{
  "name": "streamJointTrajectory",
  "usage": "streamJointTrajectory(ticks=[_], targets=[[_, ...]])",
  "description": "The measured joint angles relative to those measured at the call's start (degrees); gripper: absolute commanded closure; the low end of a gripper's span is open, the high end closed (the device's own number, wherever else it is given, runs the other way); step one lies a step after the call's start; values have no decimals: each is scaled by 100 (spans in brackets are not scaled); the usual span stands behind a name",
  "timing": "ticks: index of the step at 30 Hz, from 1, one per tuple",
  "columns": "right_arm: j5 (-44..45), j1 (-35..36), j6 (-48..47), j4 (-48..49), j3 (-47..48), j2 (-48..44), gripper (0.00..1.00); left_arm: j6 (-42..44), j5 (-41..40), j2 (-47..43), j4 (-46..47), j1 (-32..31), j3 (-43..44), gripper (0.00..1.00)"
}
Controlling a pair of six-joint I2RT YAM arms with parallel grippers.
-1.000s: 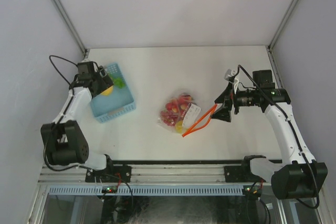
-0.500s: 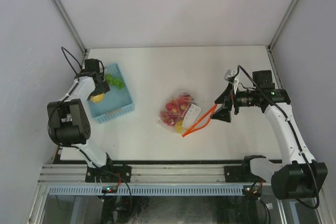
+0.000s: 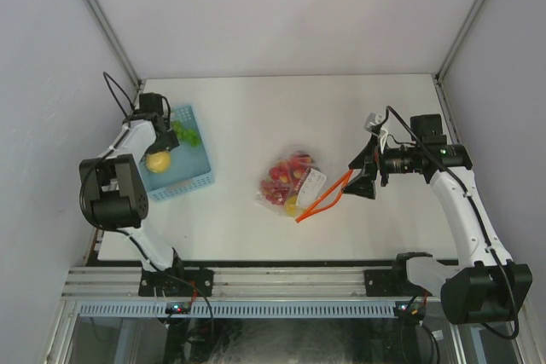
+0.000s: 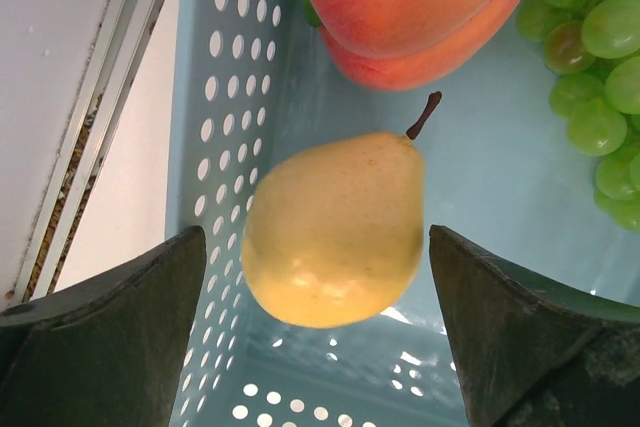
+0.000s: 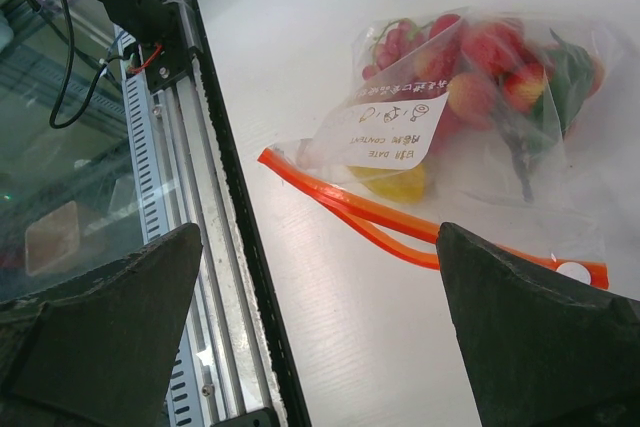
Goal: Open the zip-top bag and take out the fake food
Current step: Place the fake fruit in the bin, then pick up the fake fruit from the zipper food storage bag.
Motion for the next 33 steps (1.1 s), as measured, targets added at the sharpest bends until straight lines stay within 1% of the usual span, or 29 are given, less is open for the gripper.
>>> streamJointTrajectory(ticks=[8, 12, 16, 20, 23, 26, 31, 33], targets=[[2, 0, -48, -81, 0, -17, 0, 131, -13, -15, 22, 0, 31, 5], [-4, 0, -109, -120, 0, -87, 0, 190, 13, -177, 96, 2, 26, 5], [-11, 0, -223, -127, 0, -175, 0, 190, 74, -780, 402, 2, -197, 4], [-33, 0, -413, -125, 0, -225, 0, 179, 227, -1628, 776, 2, -667, 0], [-98, 0, -774, -125, 0, -332, 0, 164, 367, -2256, 1064, 2, -1071, 0], [-247, 0, -1346, -114, -44, -529, 0, -2, 402, -2820, 1360, 2, -1508, 0], [-588, 4, -2752, -151, -492, -975, 1, -389, 695, -3738, 1825, 61, -2304, 0], [-649, 7, -3254, -225, -678, -1045, 3, -525, 975, -4063, 1998, 81, -2531, 3]])
